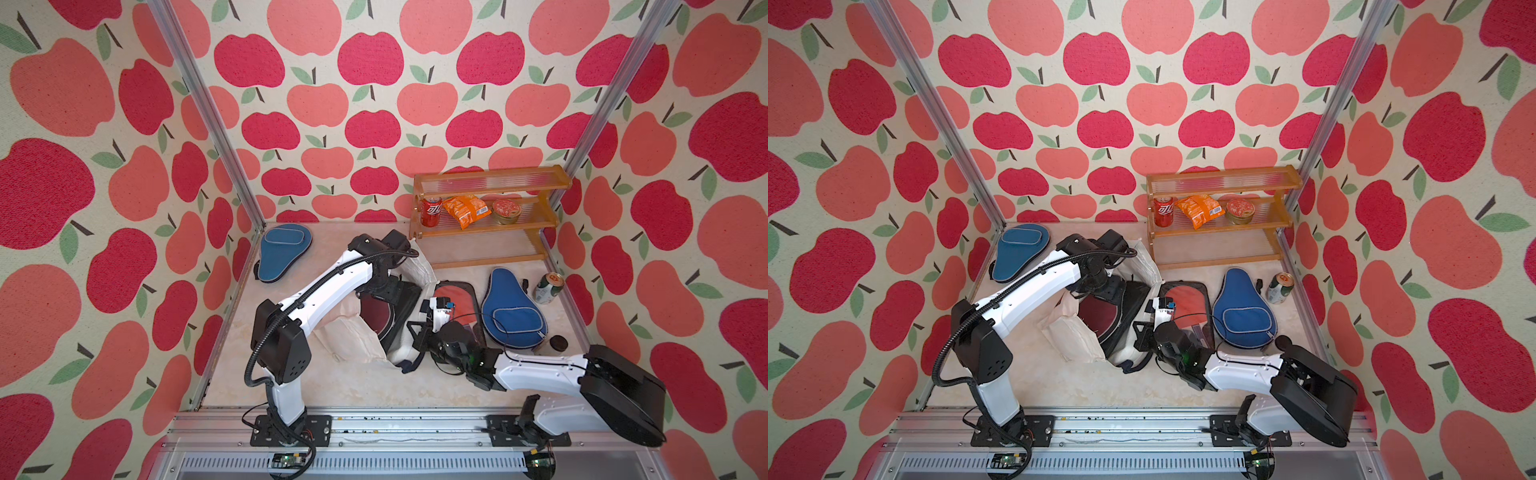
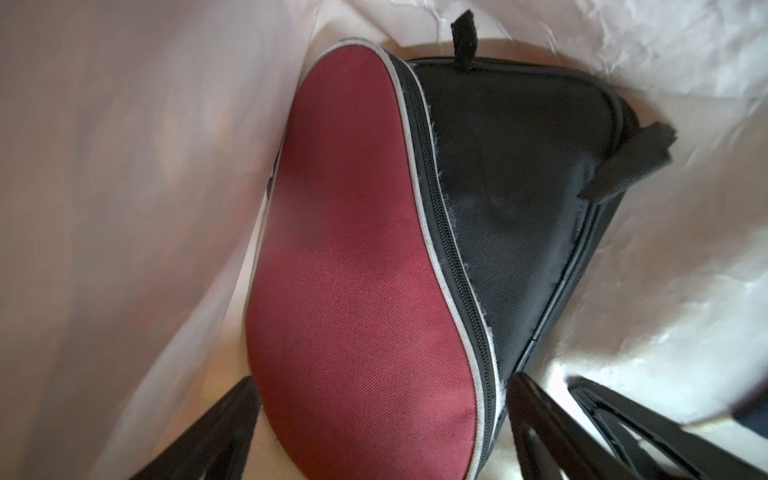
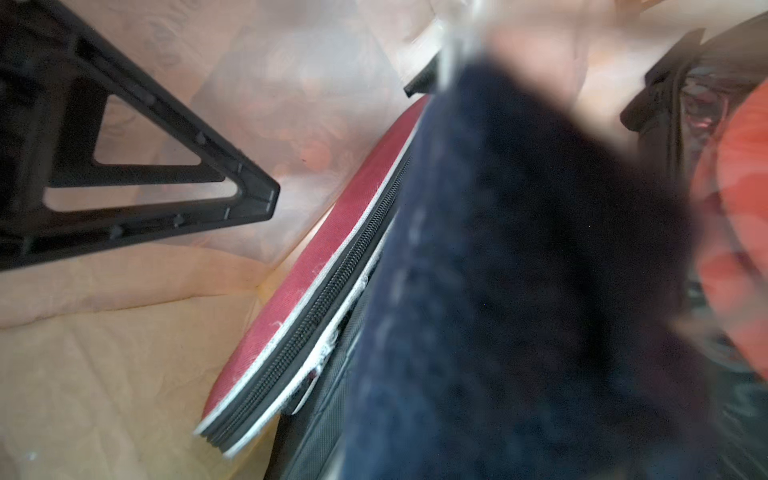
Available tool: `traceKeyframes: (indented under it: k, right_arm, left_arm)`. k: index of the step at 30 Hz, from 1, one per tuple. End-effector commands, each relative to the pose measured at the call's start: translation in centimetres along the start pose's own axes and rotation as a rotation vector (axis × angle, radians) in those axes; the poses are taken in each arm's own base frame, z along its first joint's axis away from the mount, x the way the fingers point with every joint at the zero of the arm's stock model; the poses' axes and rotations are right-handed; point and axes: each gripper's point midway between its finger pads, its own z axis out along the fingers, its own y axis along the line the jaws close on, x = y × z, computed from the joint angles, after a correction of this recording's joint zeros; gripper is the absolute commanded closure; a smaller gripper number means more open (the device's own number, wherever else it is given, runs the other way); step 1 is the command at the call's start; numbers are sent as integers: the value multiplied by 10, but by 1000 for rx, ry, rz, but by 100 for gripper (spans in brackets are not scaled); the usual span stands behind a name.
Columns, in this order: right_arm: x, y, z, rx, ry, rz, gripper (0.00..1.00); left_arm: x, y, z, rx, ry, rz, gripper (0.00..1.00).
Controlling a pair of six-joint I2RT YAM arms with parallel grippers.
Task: Remove the ping pong set from the canvas bag
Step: Pick up the ping pong set from the canvas bag.
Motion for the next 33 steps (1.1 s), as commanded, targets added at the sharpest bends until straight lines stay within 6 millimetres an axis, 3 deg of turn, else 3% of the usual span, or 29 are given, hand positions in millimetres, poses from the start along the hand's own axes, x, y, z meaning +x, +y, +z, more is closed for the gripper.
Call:
traceKeyframes:
  k: [1,11,22,33]
  right_arm:
    - [6,-16,-7,42,13,57,100]
    - [-16,3,-23,-55,-67,136,100]
    - [-50,32,-30,-116,-124,135,100]
    - [-66,34,-35,-101,-161,117,100]
  left_arm:
    - [10,7,9,-92,37,0,9]
    - [17,-7,16,-214,34,80,11]
    - [14,-16,1,-186,-14,63,12]
    - [11,-32,-12,-102,-72,85,11]
